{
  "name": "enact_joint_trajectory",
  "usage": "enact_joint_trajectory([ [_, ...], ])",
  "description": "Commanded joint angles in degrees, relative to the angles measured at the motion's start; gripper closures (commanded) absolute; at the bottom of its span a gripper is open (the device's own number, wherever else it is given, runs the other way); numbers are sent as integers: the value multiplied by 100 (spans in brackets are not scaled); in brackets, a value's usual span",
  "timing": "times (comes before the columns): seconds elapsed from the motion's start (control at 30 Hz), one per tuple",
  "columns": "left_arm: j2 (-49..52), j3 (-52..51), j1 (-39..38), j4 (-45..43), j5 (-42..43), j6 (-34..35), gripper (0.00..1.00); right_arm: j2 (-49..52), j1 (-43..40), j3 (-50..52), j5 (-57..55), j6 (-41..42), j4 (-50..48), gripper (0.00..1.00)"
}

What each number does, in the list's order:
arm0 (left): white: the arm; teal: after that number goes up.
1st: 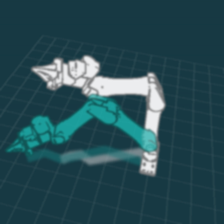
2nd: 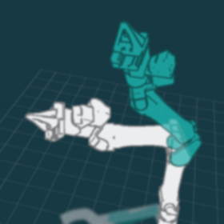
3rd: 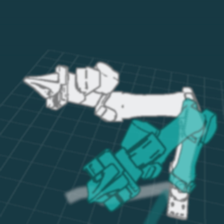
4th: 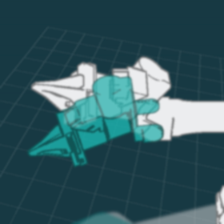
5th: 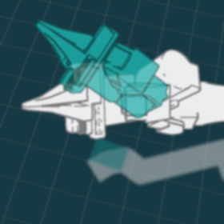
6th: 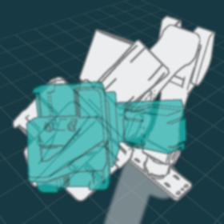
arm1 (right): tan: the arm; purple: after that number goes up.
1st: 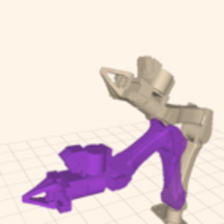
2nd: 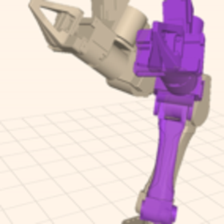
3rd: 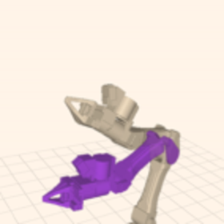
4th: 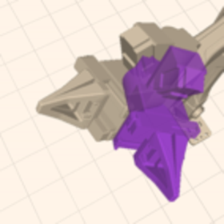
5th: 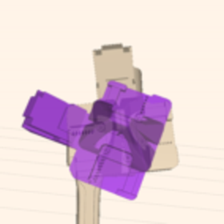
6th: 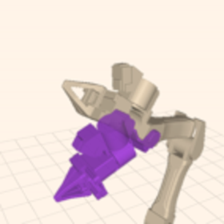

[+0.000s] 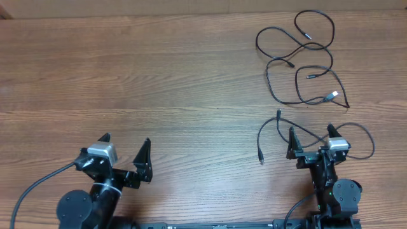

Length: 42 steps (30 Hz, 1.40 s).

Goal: Untangle cables

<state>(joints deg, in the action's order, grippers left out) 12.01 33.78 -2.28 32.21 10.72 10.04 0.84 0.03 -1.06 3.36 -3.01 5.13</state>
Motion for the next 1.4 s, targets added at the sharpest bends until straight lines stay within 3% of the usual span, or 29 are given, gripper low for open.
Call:
enact_joint_trajectory([
  [0.0, -348, -566, -37, -367, -369, -109, 0, -68, -22, 59, -70, -9, -46, 0],
  [0.37, -1163, -1790, -37, -1320, -1029, -107, 0, -68, -22, 59, -70, -9, -46, 0],
  [1.0, -1182, -3215, -37, -3532, -1137, -275, 1, -68, -22, 59, -70, -9, -46, 0],
  [1.37, -1182, -3353, -37, -2990, -1818, -245, 0, -68, -22, 59, -70, -9, -46, 0],
])
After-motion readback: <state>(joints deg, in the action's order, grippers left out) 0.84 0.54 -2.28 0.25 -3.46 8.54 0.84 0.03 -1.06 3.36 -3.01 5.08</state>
